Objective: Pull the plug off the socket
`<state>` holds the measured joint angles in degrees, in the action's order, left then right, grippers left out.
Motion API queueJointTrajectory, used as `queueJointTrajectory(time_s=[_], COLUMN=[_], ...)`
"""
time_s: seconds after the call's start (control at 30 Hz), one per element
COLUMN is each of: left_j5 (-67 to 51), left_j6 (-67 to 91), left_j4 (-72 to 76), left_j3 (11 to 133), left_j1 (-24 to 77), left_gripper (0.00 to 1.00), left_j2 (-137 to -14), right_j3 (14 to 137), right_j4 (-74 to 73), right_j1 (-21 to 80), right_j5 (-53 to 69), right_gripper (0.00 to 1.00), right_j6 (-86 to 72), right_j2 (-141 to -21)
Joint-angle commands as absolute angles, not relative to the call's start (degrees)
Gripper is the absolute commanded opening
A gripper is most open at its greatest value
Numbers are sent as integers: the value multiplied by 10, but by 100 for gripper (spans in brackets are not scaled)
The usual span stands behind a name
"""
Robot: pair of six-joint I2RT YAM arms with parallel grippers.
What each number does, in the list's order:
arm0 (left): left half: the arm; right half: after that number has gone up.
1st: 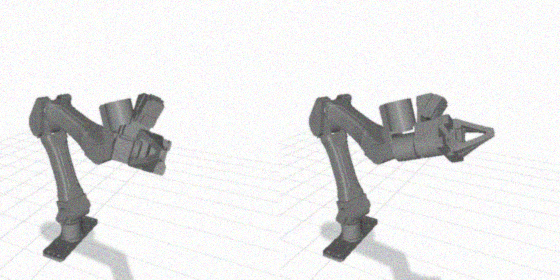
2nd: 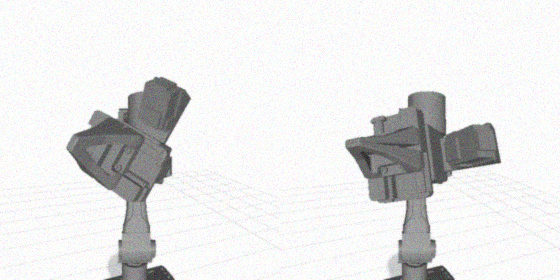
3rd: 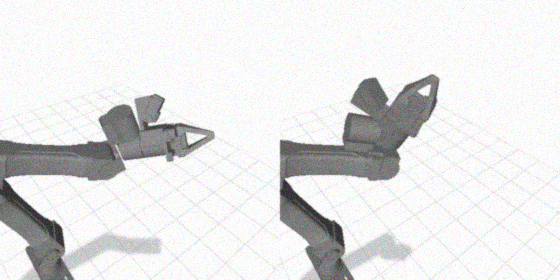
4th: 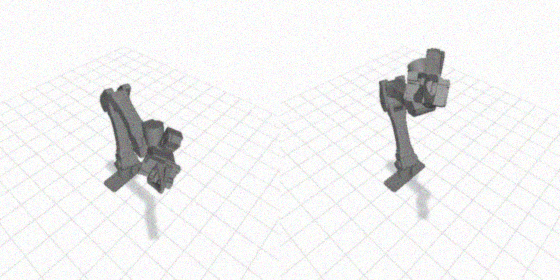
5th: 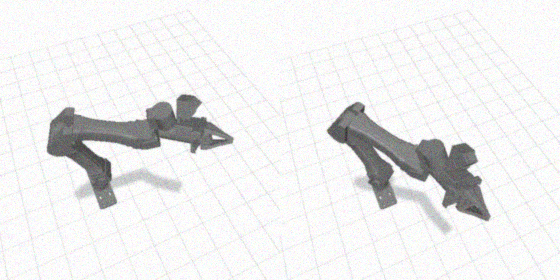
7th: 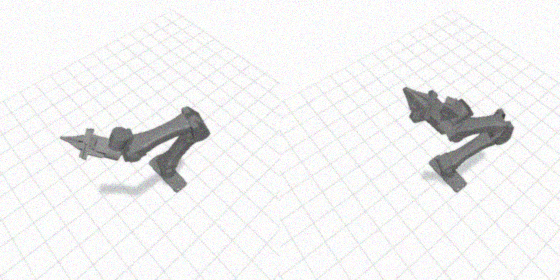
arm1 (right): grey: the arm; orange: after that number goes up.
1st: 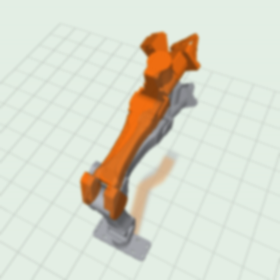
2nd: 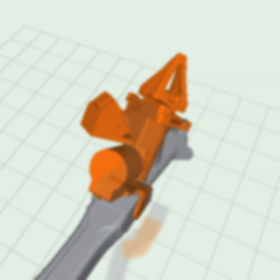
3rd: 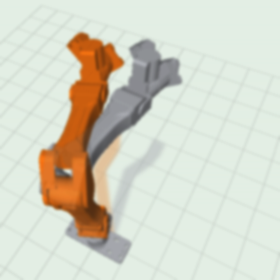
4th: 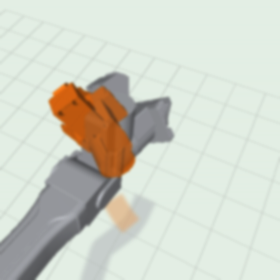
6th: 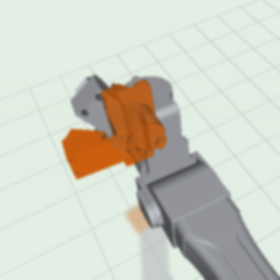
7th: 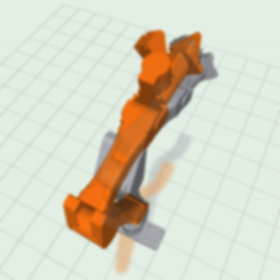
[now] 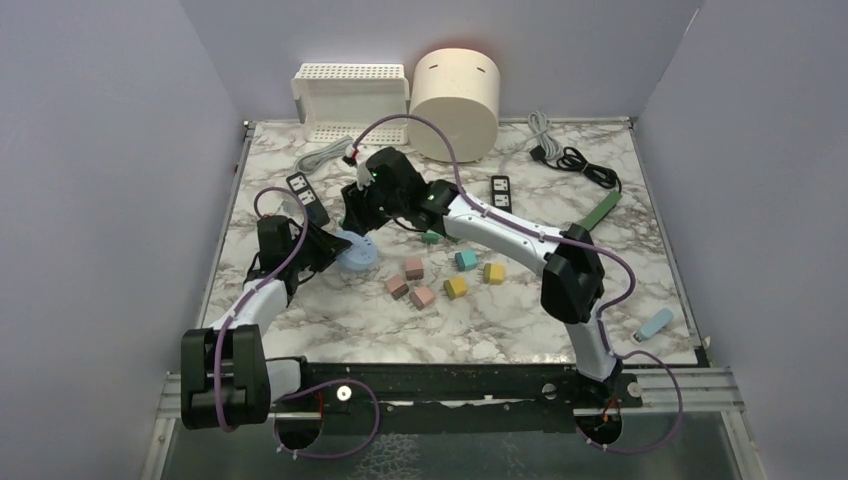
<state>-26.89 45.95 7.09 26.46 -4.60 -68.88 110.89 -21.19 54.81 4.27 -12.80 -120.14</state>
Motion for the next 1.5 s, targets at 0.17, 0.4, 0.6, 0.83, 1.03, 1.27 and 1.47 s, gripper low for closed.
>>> queueJointTrajectory(time_s=[0.17,0.4,0.6,0.83,1.03,1.27,1.47], left_j5=[-238,-217,-197,-201,-210,-245,-286], left_j6=[445,419,417,410,396,382,387], left_j4=[75,25,2,-13,-30,-50,-33], left_j3=[295,327,330,348,385,431,429], left_j1=[-48,-49,-51,-61,-73,-77,-77], left_gripper=[0,0,0,0,0,0,7], left_j2=[-695,-731,-755,-787,-834,-891,-917], right_j3=[1000,1021,985,996,995,981,951], right_j4=[-162,-239,-227,-249,-257,-257,-244], right_j1=[398,318,286,268,266,262,258], right_j5=[234,240,234,250,261,281,288], right_gripper=[1,12,13,17,20,23,34], right_j6=[-222,-168,-159,-147,-147,-148,-149], right_j2=[-1155,-1172,-1174,-1214,-1242,-1256,-1252])
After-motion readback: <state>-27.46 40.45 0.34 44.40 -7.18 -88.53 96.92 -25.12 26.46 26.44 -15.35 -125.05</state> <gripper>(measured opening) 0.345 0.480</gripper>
